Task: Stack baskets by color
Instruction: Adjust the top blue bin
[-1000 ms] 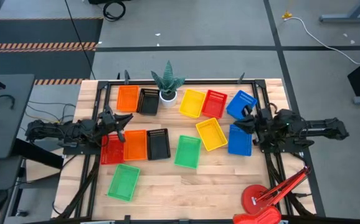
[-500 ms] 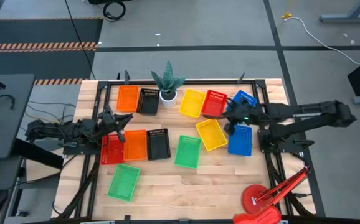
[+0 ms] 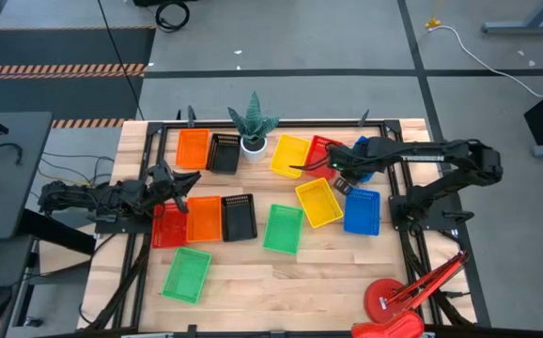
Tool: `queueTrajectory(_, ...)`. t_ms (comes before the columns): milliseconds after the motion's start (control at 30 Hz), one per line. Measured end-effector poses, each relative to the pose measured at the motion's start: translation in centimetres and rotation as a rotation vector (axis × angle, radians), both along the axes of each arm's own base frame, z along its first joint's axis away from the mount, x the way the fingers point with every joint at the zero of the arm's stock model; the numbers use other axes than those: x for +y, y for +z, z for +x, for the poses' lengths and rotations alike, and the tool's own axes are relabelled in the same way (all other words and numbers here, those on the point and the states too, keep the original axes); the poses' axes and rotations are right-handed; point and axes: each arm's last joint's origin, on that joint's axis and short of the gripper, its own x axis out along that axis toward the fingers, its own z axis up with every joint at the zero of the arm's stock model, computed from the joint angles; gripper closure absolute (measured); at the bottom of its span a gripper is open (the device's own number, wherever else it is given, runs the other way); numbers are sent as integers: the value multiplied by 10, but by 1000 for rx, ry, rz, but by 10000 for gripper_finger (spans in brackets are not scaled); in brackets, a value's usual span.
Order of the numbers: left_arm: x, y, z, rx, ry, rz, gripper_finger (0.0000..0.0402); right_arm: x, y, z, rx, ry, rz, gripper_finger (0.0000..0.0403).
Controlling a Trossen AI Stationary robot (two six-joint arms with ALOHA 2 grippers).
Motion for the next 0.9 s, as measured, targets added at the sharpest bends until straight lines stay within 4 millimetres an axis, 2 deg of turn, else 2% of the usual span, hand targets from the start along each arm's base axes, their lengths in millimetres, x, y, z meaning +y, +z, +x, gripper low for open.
queueTrajectory(100, 0, 0, 0, -22, -1, -39, 365, 1, -2, -4, 57, -30, -6, 239)
queueTrajectory(267, 0, 0, 0, -40, -2, -71, 371, -2, -16, -3, 20, -19, -36, 215)
queueTrajectory(500, 0, 0, 0, -47, -2, -82, 365, -15, -38, -3, -47, 15, -80, 206)
queueTrajectory(733, 0, 0, 0, -52, -2, -91, 367, -27, -53, -12, -65, -4, -63, 222)
queueTrajectory(900, 0, 0, 0, -72, -3, -127, 373, -33, -59, -15, -98, -11, -16, 277)
